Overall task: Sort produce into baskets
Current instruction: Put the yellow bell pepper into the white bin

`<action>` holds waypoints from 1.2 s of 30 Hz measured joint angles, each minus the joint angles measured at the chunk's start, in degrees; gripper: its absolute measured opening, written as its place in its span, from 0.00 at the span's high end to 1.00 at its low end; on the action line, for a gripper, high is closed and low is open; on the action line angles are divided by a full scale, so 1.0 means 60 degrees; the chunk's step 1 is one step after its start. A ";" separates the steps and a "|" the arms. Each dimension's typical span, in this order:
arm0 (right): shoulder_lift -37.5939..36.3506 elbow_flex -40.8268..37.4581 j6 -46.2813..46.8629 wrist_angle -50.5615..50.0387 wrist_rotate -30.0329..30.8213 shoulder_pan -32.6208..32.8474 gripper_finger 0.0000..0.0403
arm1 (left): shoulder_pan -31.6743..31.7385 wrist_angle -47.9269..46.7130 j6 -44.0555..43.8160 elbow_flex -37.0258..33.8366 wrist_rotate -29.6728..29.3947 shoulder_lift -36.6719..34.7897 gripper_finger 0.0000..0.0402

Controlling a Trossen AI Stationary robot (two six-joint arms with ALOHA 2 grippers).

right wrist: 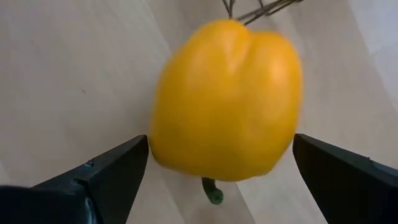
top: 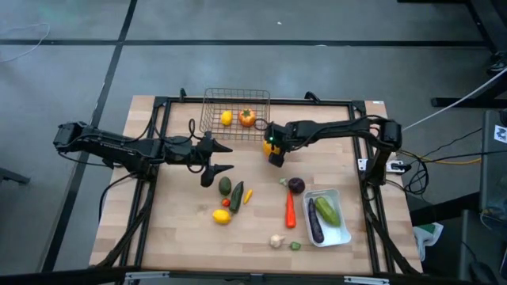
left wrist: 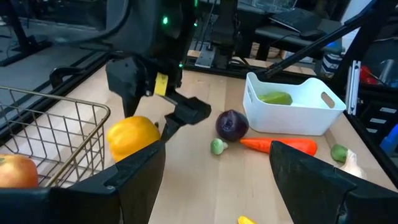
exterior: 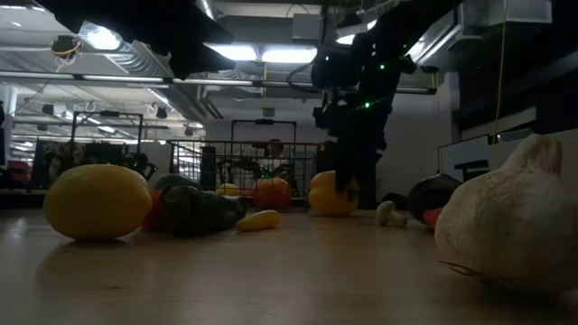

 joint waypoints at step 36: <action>0.0312 0.0014 0.0917 0.0765 0.0016 -0.0109 0.24 | 0.0000 -0.0069 -0.0033 0.0000 -0.0111 -0.0004 0.29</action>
